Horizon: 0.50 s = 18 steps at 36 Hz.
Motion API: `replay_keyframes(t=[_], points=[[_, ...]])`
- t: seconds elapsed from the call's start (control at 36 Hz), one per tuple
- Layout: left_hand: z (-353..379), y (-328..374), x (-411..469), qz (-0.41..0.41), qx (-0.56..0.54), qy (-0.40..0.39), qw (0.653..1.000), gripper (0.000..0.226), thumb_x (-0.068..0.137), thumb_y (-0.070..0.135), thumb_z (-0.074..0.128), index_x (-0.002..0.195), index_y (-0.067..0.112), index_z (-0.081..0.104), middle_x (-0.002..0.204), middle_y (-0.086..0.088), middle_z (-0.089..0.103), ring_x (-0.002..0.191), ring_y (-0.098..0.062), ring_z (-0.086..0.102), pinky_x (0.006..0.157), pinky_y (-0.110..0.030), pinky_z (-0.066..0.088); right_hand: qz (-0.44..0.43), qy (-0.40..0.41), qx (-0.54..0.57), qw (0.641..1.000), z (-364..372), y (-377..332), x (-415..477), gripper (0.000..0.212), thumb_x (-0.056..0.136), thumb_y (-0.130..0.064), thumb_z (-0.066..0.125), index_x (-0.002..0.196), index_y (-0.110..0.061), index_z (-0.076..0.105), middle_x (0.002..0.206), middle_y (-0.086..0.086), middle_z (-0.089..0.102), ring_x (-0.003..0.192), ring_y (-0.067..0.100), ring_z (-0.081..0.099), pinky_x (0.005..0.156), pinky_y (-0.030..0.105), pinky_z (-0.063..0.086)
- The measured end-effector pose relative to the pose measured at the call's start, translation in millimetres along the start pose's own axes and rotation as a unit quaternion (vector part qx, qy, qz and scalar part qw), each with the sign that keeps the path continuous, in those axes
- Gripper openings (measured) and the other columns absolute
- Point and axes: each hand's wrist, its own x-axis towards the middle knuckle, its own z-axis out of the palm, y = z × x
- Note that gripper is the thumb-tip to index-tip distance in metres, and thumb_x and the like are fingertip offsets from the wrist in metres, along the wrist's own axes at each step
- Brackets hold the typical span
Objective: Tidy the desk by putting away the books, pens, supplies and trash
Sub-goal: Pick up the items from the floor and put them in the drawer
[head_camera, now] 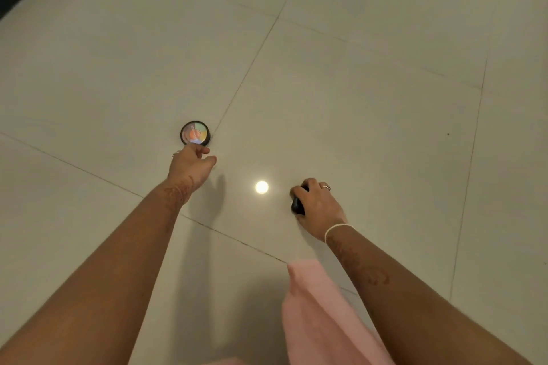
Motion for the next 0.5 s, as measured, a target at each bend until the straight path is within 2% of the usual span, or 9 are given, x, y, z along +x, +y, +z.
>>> replay_keyframes(t=[0.06, 0.17, 0.31, 0.42, 0.5], points=[[-1, -2, 11, 0.003, 0.015, 0.019, 1.000, 0.038, 0.090, 0.021, 0.062, 0.128, 0.017, 0.056, 0.140, -0.011, 0.046, 0.119, -0.027, 0.052, 0.092, -0.029, 0.040, 0.003, 0.020, 0.020, 1.000, -5, -2, 8, 0.044, 0.083, -0.020, 0.064, 0.124, -0.024, 0.050, 0.129, 0.005, 0.039, 0.121, 0.030, 0.038, 0.086, 0.034, 0.053], [1, -3, 35, 0.010, 0.043, 0.054, 0.998, 0.049, 0.090, 0.019, 0.059, 0.138, 0.022, 0.049, 0.142, -0.014, 0.033, 0.121, -0.036, 0.049, 0.101, -0.036, 0.040, 0.011, 0.048, 0.066, 0.997, -25, -14, 32, 0.050, 0.079, -0.028, 0.067, 0.126, -0.025, 0.050, 0.124, 0.006, 0.040, 0.115, 0.028, 0.039, 0.090, 0.033, 0.047], [3, -4, 64, 0.033, 0.066, 0.077, 0.994, 0.058, 0.089, 0.012, 0.057, 0.144, 0.028, 0.042, 0.159, -0.005, 0.012, 0.135, -0.035, 0.036, 0.105, -0.040, 0.037, 0.013, 0.092, 0.104, 0.990, -46, -29, 68, 0.050, 0.076, -0.035, 0.068, 0.123, -0.027, 0.052, 0.120, 0.005, 0.043, 0.114, 0.025, 0.040, 0.089, 0.030, 0.044], [2, -4, 83, 0.066, 0.132, 0.051, 0.988, 0.075, 0.086, 0.015, 0.067, 0.150, 0.031, 0.031, 0.163, -0.005, -0.002, 0.143, -0.035, 0.024, 0.112, -0.040, 0.032, 0.025, 0.121, 0.142, 0.982, -56, -37, 87, 0.053, 0.076, -0.037, 0.070, 0.124, -0.029, 0.052, 0.122, 0.003, 0.043, 0.115, 0.022, 0.040, 0.093, 0.030, 0.043], [4, -5, 95, 0.084, 0.204, 0.009, 0.975, 0.087, 0.085, 0.022, 0.071, 0.154, 0.031, 0.019, 0.163, -0.006, 0.000, 0.147, -0.033, 0.014, 0.113, -0.045, 0.030, 0.015, 0.122, 0.129, 0.984, -60, -39, 97, 0.055, 0.076, -0.037, 0.070, 0.127, -0.028, 0.051, 0.122, 0.003, 0.043, 0.116, 0.023, 0.041, 0.094, 0.030, 0.043]])
